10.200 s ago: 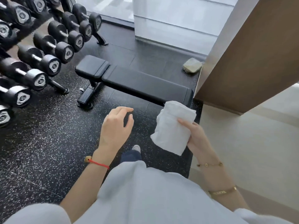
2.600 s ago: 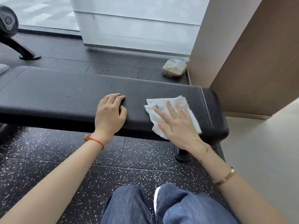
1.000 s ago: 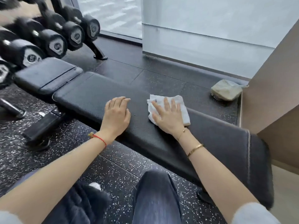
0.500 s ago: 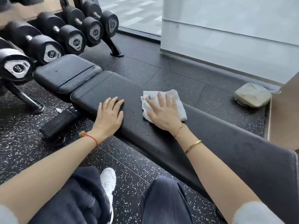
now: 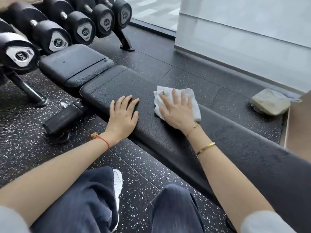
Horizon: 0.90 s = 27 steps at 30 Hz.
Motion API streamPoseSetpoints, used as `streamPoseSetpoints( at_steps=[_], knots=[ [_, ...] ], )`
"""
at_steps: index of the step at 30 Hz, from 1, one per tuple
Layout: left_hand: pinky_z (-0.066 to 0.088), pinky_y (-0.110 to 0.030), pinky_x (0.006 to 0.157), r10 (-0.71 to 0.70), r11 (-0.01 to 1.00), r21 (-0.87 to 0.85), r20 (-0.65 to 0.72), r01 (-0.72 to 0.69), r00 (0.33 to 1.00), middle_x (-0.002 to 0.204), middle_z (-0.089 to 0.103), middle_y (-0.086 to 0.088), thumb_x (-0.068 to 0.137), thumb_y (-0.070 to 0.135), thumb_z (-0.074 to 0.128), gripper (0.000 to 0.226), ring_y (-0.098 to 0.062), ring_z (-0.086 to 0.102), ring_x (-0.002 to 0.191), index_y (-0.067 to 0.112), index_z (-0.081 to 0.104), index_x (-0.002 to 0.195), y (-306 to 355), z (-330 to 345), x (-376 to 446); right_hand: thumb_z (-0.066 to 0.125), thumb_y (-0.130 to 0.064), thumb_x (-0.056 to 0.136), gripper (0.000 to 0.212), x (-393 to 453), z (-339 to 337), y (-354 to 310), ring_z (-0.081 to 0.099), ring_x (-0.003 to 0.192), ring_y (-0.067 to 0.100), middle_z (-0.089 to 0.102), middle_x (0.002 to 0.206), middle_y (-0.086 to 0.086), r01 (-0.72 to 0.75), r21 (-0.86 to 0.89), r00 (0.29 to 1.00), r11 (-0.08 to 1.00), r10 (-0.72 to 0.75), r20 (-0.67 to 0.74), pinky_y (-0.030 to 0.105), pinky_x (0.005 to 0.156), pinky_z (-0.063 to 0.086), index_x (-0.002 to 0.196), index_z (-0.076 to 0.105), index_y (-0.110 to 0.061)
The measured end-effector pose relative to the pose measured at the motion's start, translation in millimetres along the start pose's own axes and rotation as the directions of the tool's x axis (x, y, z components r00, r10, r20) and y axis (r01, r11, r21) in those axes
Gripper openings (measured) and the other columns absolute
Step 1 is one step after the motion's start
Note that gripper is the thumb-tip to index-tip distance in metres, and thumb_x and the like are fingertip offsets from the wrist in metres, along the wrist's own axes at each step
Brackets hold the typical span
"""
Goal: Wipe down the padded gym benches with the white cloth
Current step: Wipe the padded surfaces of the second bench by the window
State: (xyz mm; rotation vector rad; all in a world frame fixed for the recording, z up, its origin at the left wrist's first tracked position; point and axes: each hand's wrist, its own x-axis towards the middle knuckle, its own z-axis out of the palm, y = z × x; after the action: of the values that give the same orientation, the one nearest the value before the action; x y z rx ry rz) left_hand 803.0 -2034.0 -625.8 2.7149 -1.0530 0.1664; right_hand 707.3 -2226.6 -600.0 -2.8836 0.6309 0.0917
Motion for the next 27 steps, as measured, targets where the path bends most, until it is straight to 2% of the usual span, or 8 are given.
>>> streamPoseSetpoints(
  at_steps=[3, 6, 8, 10, 12, 14, 20, 27],
  knots=[
    [0.013, -0.052, 0.119, 0.003, 1.000, -0.008, -0.003, -0.003, 1.000, 0.153, 0.037, -0.007, 0.091, 0.044, 0.016, 0.065, -0.029, 0.028, 0.143, 0.020, 0.040, 0.147, -1, 0, 0, 0.023, -0.054, 0.101, 0.058, -29, 16, -27, -0.004, 0.150, 0.041, -0.004, 0.167, 0.006, 0.148, -0.074, 0.988, 0.986, -0.151, -0.033, 0.059, 0.119, -0.005, 0.155, 0.003, -0.046],
    [0.013, -0.052, 0.119, 0.010, 1.000, -0.012, -0.005, -0.010, 1.000, 0.154, 0.036, -0.007, 0.094, 0.043, 0.020, 0.062, -0.029, 0.027, 0.144, 0.020, 0.039, 0.148, -3, 1, 0, 0.011, -0.059, 0.096, 0.059, -73, 23, -5, -0.007, 0.151, 0.037, -0.004, 0.167, 0.004, 0.232, -0.068, 0.971, 0.970, -0.235, -0.033, 0.054, 0.120, -0.011, 0.153, 0.001, -0.051],
    [0.012, -0.051, 0.120, 0.016, 1.000, -0.015, -0.003, -0.016, 1.000, 0.155, 0.035, -0.007, 0.092, 0.046, 0.015, 0.066, -0.029, 0.026, 0.145, 0.020, 0.038, 0.149, -4, 1, 1, 0.013, -0.058, 0.097, 0.056, -81, 17, 25, -0.010, 0.152, 0.034, -0.006, 0.167, 0.001, 0.171, -0.035, 0.985, 0.985, -0.172, -0.029, 0.049, 0.118, -0.016, 0.152, 0.001, -0.054],
    [0.010, -0.051, 0.121, 0.009, 1.000, -0.022, 0.003, -0.009, 1.000, 0.156, 0.033, -0.006, 0.094, 0.044, 0.018, 0.063, -0.029, 0.024, 0.146, 0.021, 0.036, 0.149, -5, 2, 0, 0.020, -0.054, 0.101, 0.055, -68, 7, 49, -0.008, 0.152, 0.035, -0.007, 0.167, 0.001, 0.011, -0.017, 1.000, 1.000, -0.011, -0.014, 0.050, 0.120, -0.012, 0.153, 0.002, -0.053],
    [0.009, -0.051, 0.121, 0.008, 1.000, -0.023, 0.003, -0.007, 1.000, 0.157, 0.032, -0.006, 0.094, 0.042, 0.023, 0.060, -0.028, 0.023, 0.147, 0.021, 0.036, 0.150, -4, 2, 0, 0.023, -0.050, 0.103, 0.055, -50, -3, 50, -0.006, 0.151, 0.038, -0.007, 0.167, 0.003, -0.135, 0.009, 0.991, 0.991, 0.135, 0.005, 0.053, 0.121, -0.008, 0.154, 0.004, -0.048],
    [0.009, -0.051, 0.121, 0.007, 1.000, -0.029, 0.000, -0.007, 1.000, 0.157, 0.032, -0.006, 0.094, 0.041, 0.024, 0.059, -0.028, 0.022, 0.147, 0.021, 0.036, 0.149, -4, 3, 0, 0.024, -0.049, 0.103, 0.056, -48, -4, 33, -0.005, 0.151, 0.040, -0.006, 0.167, 0.005, -0.162, 0.025, 0.987, 0.986, 0.162, -0.003, 0.055, 0.120, -0.007, 0.155, 0.005, -0.045],
    [0.010, -0.055, 0.120, 0.013, 0.997, -0.075, -0.032, -0.015, 0.999, 0.154, 0.035, -0.009, 0.094, 0.039, 0.028, 0.058, -0.031, 0.025, 0.146, 0.019, 0.040, 0.147, -3, 3, 0, 0.021, -0.054, 0.099, 0.059, -146, 31, 5, 0.013, 0.149, 0.042, 0.010, 0.166, 0.010, 0.154, -0.089, 0.982, 0.984, -0.162, -0.097, 0.061, 0.119, 0.007, 0.156, 0.010, -0.044],
    [0.009, -0.056, 0.120, 0.005, 0.997, -0.076, -0.043, -0.008, 0.999, 0.156, 0.033, -0.010, 0.101, 0.028, 0.041, 0.048, -0.031, 0.022, 0.146, 0.018, 0.038, 0.148, 1, 4, 0, 0.018, -0.058, 0.101, 0.057, -121, 28, -13, -0.003, 0.151, 0.040, -0.007, 0.166, 0.007, 0.142, -0.162, 0.987, 0.977, -0.152, -0.050, 0.059, 0.119, -0.003, 0.154, -0.003, -0.048]
  ],
)
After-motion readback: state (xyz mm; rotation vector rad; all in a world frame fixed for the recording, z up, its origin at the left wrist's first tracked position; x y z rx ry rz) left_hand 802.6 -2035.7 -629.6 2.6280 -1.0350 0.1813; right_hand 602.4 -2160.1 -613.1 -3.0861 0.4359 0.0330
